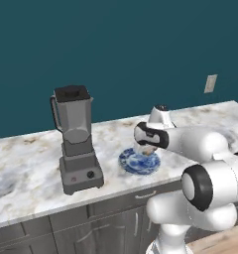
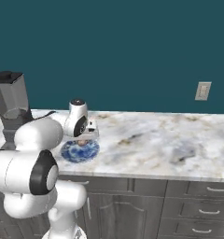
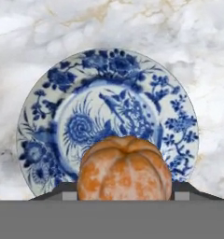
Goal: Pick the two tangerines from the fridge and place them on the plate next to the blender to make a fruit smoothie.
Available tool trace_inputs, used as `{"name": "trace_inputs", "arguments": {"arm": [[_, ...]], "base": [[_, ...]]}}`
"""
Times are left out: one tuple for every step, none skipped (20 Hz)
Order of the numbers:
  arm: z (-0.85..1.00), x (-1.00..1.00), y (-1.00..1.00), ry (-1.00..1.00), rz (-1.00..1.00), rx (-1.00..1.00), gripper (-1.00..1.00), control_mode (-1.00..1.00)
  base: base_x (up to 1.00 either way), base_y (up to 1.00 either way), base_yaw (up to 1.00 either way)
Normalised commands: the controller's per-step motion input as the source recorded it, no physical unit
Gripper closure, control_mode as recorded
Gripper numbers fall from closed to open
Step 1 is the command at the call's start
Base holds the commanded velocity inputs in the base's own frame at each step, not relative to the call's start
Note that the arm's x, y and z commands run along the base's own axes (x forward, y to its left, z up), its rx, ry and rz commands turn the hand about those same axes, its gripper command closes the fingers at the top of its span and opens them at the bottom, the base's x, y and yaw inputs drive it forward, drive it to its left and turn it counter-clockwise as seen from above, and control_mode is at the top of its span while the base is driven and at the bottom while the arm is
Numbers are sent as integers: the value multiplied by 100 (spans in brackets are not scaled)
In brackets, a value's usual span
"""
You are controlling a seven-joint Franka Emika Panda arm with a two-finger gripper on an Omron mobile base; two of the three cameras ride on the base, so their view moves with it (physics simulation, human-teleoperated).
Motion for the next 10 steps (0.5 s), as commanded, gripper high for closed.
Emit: {"name": "trace_inputs", "arguments": {"arm": [[-86, 41, 8, 0, 0, 0, 100, -100], [-80, 56, 9, 0, 0, 0, 100, -100], [-79, 71, 19, 0, 0, -2, 100, -100], [-69, 76, 24, -13, 0, -4, -100, -100], [-56, 74, 11, -17, -5, -2, -100, -100], [-44, 66, 6, -15, -5, 0, -100, -100], [-37, 57, 5, -7, -5, 0, -100, -100], [-28, 49, 2, -4, -5, 0, -100, -100], [-11, 38, 0, -3, -4, 0, -100, -100], [0, 6, 0, 0, -4, 0, -100, -100]], "base": [[0, 0, 0], [0, 0, 0], [0, 0, 0], [0, 0, 0], [0, 0, 0], [0, 0, 0], [0, 0, 0], [0, 0, 0], [0, 0, 0], [0, 0, 0]]}}
